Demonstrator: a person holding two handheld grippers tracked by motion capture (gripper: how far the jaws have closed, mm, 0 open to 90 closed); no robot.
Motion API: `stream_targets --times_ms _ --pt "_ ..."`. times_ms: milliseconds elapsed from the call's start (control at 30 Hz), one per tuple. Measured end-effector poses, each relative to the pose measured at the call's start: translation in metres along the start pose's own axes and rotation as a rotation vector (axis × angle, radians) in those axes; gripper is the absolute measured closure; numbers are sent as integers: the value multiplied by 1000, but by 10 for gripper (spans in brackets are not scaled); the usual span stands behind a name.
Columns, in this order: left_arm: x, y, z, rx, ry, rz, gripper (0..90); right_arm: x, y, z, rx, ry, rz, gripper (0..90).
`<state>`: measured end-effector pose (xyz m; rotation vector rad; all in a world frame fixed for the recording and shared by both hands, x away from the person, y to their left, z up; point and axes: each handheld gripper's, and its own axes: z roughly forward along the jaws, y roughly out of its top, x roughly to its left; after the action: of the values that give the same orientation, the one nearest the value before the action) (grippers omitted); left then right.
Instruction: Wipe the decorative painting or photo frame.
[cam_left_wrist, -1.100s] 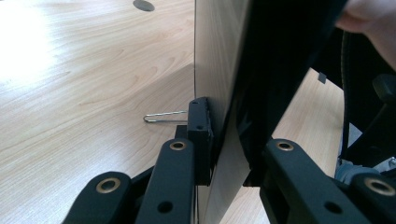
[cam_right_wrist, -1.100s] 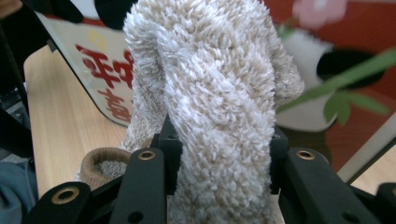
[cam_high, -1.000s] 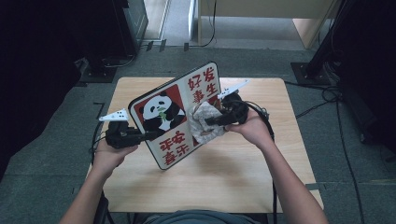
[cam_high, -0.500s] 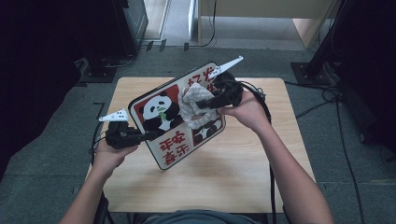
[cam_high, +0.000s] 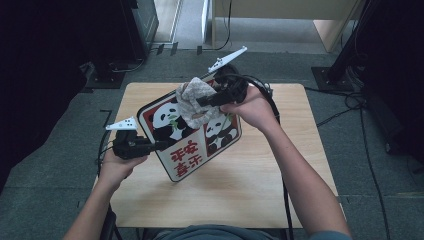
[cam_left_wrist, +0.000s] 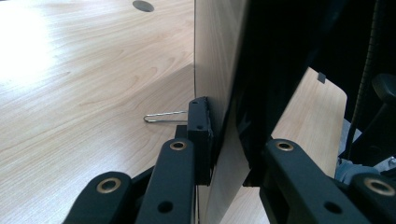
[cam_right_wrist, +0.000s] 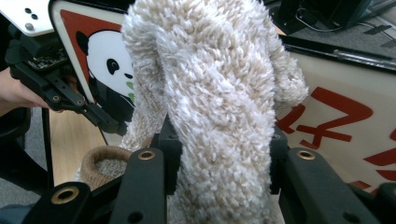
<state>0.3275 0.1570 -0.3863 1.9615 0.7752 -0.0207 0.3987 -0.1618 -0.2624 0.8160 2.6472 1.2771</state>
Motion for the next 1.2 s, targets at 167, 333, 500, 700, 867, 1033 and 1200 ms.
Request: stream_targets --times_ms 167,333,500,700,867,1033,1200 --pt "0 0 0 0 2 3 796 -2 -6 4 -4 3 5 637" --pt "-1 1 0 2 6 1 797 -3 -12 7 2 5 2 636" --pt "-1 1 0 3 7 -3 798 -4 -21 12 1 11 4 633" --pt "0 1 0 0 5 -1 798 -5 -31 17 2 19 11 632" --pt "0 0 0 -1 6 0 798 -5 -37 20 2 25 19 632" --pt "0 0 0 -2 3 -6 797 -5 -46 25 2 28 23 630" --pt "0 0 0 -2 3 -4 797 -5 -55 29 7 34 35 630"
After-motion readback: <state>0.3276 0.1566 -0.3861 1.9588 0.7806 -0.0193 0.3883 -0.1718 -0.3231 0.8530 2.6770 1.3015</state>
